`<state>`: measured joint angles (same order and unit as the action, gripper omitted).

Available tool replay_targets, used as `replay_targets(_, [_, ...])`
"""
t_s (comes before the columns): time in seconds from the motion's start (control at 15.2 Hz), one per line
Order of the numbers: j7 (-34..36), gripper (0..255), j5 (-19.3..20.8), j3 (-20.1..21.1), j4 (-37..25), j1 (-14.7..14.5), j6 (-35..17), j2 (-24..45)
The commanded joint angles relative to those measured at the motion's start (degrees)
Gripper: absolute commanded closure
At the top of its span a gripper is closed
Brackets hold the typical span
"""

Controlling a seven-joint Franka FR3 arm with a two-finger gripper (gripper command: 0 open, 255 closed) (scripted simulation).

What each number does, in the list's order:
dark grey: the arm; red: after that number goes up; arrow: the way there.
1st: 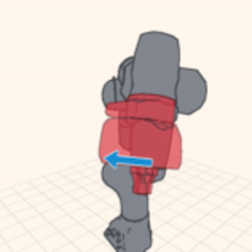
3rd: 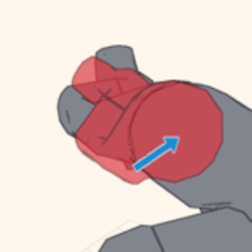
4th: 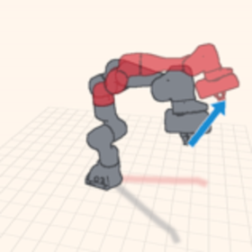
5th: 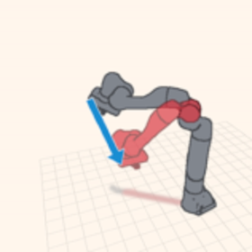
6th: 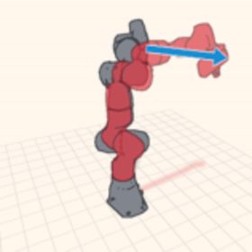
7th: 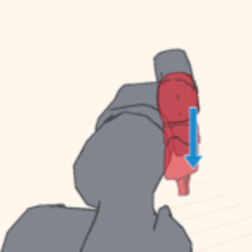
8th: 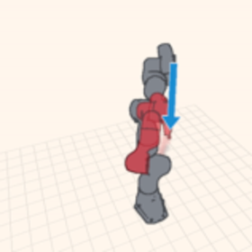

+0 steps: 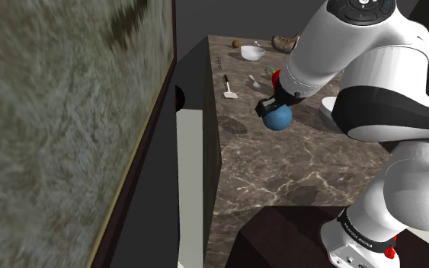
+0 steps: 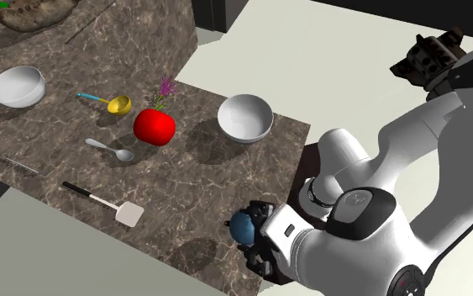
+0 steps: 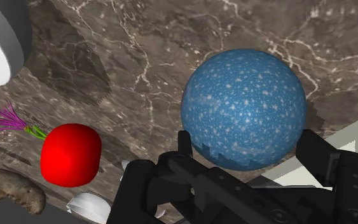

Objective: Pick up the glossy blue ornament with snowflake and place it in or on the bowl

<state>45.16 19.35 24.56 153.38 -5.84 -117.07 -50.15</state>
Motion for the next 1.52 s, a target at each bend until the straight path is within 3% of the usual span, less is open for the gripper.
replay_targets(0.0, [-0.89, 255, -0.03, -0.43, -1.34, 0.05, 1.32, -0.19])
replay_targets(0.66, [-4.38, 255, -0.14, -1.79, -7.98, 0.50, 7.08, -0.20])
replay_targets(1.06, [-12.04, 255, 3.05, -10.67, -0.04, -0.27, 7.14, -11.09])
replay_targets(1.45, [-20.56, 255, 8.30, -20.24, 5.54, 1.45, 7.81, -21.00])
